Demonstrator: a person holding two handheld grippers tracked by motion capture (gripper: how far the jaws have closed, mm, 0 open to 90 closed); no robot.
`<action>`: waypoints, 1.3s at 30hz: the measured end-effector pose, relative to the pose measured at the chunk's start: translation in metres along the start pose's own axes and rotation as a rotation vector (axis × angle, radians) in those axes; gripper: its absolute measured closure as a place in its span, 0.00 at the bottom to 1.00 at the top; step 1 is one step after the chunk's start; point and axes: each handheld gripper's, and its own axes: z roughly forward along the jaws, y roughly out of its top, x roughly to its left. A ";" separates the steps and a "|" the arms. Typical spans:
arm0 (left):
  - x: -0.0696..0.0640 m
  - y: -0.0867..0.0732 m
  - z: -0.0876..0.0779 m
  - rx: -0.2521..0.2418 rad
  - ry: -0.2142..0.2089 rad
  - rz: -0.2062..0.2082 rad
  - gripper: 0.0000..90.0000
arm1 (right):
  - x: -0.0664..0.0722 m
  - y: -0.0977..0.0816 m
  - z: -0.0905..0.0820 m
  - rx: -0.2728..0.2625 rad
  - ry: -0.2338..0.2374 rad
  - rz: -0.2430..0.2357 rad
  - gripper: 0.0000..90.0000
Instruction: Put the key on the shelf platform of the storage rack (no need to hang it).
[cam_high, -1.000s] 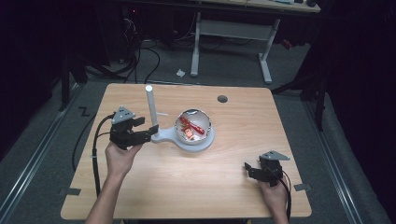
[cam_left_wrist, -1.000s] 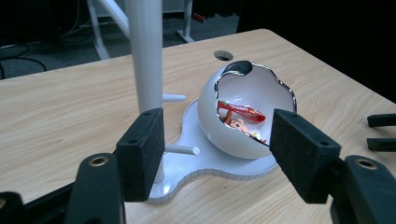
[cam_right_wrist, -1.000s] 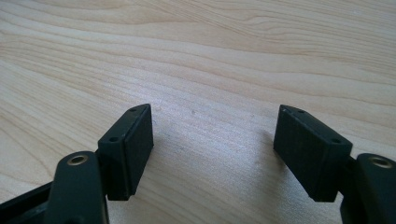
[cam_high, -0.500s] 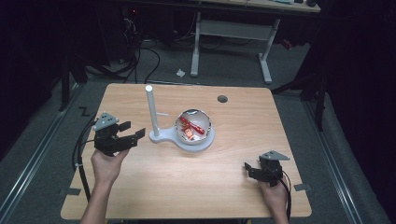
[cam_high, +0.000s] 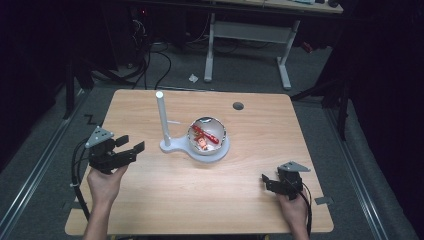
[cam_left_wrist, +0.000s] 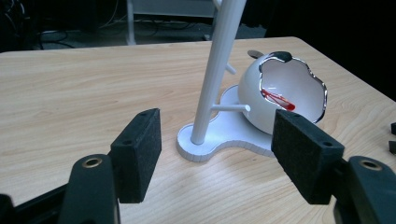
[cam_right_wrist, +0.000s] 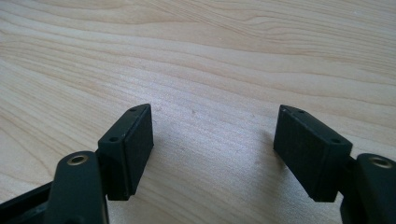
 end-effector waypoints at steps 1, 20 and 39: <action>0.001 0.001 0.000 -0.003 0.003 -0.001 0.38 | 0.000 0.000 0.000 0.000 0.000 0.000 0.32; 0.031 0.001 0.003 -0.028 0.065 -0.052 0.37 | 0.000 0.000 0.000 0.000 0.000 0.000 0.32; 0.052 -0.012 0.009 -0.013 0.098 -0.047 0.37 | 0.000 0.000 0.000 0.000 0.001 0.001 0.32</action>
